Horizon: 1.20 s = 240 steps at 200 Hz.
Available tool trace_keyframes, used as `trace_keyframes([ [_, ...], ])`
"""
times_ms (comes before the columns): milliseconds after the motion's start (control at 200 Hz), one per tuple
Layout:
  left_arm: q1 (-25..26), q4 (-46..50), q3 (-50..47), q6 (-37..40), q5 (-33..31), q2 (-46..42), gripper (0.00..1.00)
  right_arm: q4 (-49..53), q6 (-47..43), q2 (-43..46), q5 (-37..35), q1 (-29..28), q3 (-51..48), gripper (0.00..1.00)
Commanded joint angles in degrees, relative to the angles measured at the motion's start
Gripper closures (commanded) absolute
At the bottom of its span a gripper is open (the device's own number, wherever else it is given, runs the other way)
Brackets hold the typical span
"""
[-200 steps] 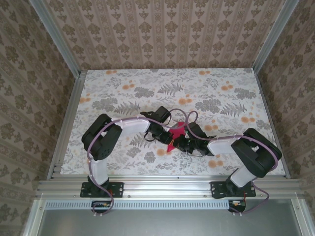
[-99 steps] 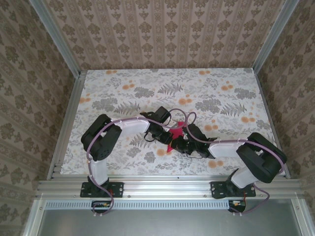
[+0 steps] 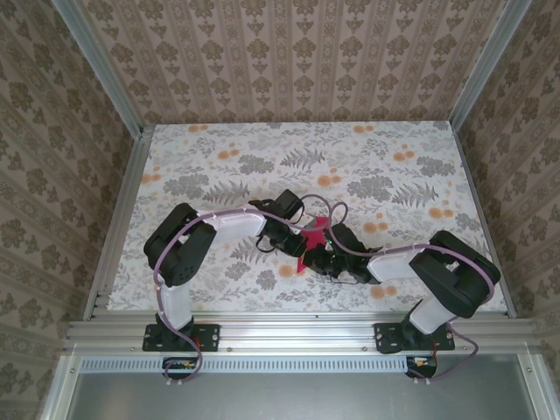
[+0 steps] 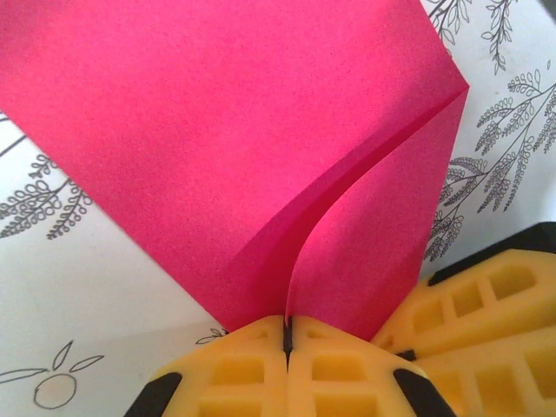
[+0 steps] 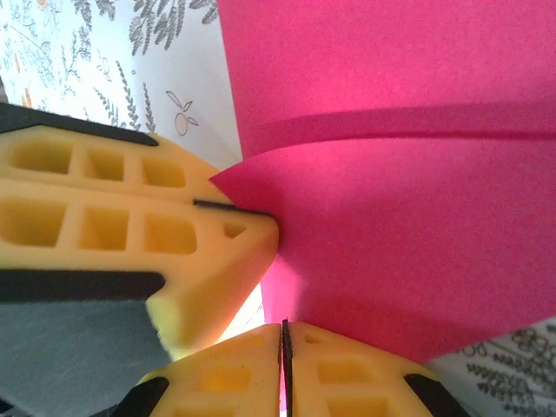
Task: Fold a paper plane with a square sheet of paper (pick it up from the middle)
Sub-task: Third fold the triangle at the center of the table.
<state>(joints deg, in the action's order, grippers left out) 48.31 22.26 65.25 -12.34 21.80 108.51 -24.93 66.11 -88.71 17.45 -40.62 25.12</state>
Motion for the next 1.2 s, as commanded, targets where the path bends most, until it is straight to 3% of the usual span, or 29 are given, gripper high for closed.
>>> trace_keyframes([
  [0,-0.22,3.98,-2.10,-0.77,-3.48,-0.36,1.00,2.57,0.52,3.76,-1.72,-0.98,-1.37,0.89],
  [525,-0.32,3.72,-2.40,-0.75,-3.43,-0.50,1.00,2.56,1.98,-2.92,-4.27,-4.02,0.55,0.91],
  [895,-0.35,3.63,-2.76,-0.93,-3.78,-0.75,1.00,9.56,1.60,6.04,-8.75,-6.53,0.28,0.91],
  [1195,-0.36,3.61,-2.85,-0.93,-3.59,-0.84,1.00,4.58,2.72,1.19,-7.87,-8.26,3.07,0.91],
])
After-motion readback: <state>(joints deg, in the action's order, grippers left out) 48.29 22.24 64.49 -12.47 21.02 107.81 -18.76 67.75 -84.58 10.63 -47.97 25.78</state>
